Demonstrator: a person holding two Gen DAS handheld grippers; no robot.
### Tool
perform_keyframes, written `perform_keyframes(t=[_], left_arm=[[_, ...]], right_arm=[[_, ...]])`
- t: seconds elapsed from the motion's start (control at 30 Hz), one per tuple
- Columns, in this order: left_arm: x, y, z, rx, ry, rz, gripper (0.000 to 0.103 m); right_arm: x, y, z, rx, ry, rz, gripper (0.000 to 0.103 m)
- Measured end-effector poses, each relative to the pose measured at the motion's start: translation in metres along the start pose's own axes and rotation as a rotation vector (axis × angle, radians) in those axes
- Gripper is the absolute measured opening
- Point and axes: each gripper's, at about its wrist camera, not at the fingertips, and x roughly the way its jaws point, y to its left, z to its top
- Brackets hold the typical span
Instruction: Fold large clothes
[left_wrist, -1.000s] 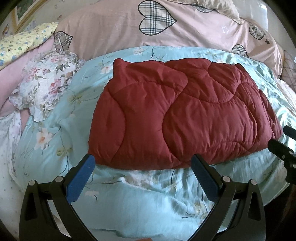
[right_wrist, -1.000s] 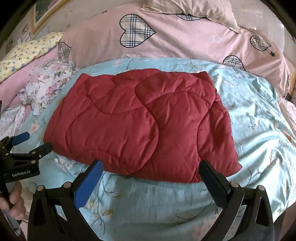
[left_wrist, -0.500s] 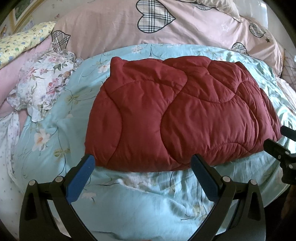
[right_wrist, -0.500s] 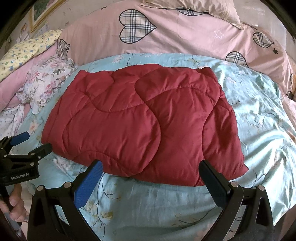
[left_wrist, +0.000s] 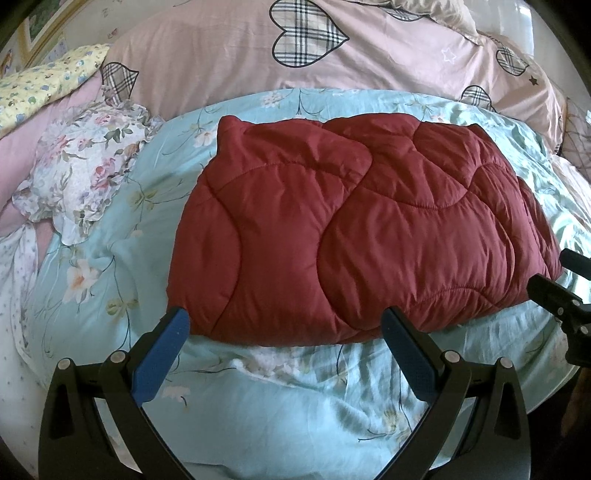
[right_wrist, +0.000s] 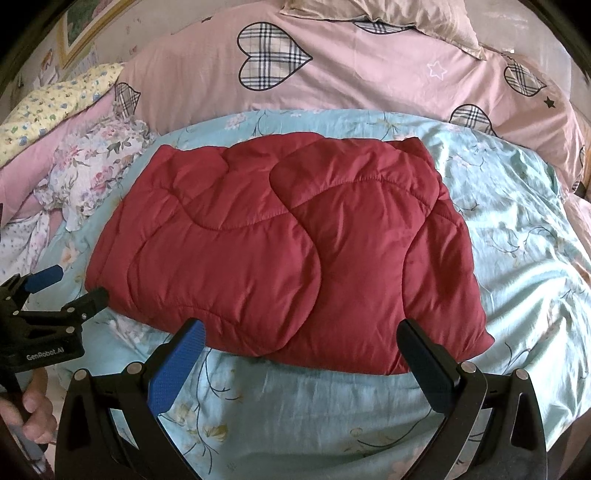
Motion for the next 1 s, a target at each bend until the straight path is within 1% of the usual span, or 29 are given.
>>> perform_keyframes(t=[1.0], left_arm=[[0.0034,0.0007,0.0007,-0.005,-0.002,-0.006,0.103]], right_arm=[[0.0001,-0.0023,0.0018,0.010,0.002,0.004,0.103]])
